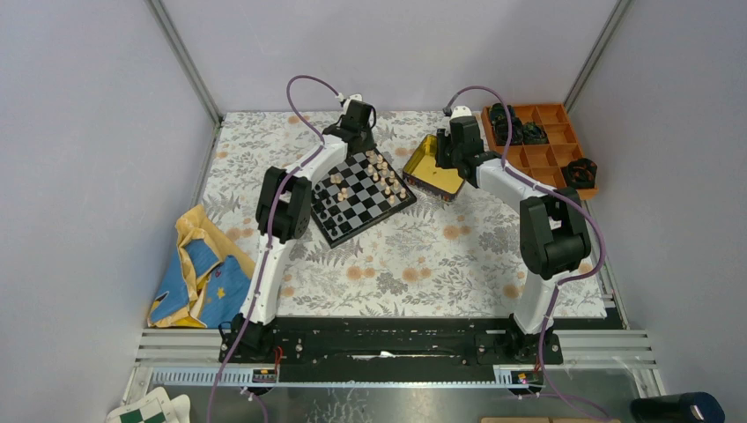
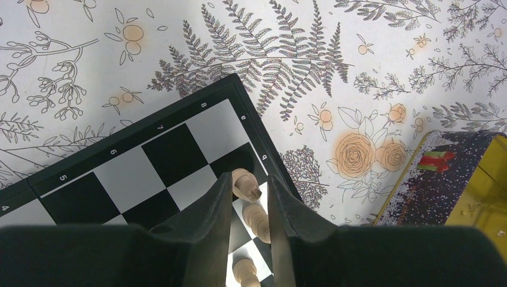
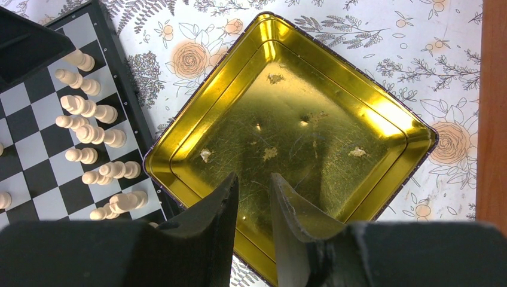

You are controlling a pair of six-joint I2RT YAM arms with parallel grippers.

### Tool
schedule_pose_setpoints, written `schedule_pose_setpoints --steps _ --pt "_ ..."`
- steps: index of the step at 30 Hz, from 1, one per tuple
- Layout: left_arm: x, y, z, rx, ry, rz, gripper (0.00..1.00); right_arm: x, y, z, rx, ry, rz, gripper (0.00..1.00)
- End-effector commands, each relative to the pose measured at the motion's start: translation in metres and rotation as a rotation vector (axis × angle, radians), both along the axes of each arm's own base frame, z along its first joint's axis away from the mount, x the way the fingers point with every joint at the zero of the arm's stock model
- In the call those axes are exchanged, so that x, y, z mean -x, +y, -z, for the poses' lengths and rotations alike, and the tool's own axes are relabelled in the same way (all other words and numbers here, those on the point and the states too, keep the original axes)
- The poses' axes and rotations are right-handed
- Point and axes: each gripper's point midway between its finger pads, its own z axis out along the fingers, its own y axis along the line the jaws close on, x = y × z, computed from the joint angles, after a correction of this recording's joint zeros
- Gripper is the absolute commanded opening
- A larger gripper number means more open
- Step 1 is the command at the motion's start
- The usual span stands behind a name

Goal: Set up the chess pieces on the board
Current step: Place the chess piece on the chessboard.

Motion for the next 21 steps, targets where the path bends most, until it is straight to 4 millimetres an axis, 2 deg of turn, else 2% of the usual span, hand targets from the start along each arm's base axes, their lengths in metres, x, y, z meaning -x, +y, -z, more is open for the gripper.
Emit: schedule_pose_setpoints --steps 1,6,10,14,19,21 --pt "-0.016 0.002 -0.022 0.017 -0.073 -0.017 0.35 -0.01 0.001 -0.028 -0.022 -0.064 0.002 0.33" --pt "-0.019 0.002 -0.034 0.025 -0.096 -0.024 0.36 -0.01 0.0 -0.035 -0.021 -0.078 0.0 0.33" --pt "-0.022 0.001 -0.054 0.042 -0.131 -0.032 0.37 -0.008 0.002 -0.046 -0.03 -0.092 -0.012 0.33" --pt "-0.021 0.003 -0.074 0.05 -0.162 -0.041 0.37 -0.002 0.005 -0.058 -0.043 -0.107 -0.032 0.28" --pt "-0.014 0.008 -0.099 0.056 -0.204 -0.05 0.4 0.013 0.019 -0.067 -0.049 -0.108 -0.078 0.22" --pt "-0.01 0.01 -0.11 0.059 -0.219 -0.056 0.41 0.024 0.028 -0.063 -0.043 -0.074 -0.108 0.18"
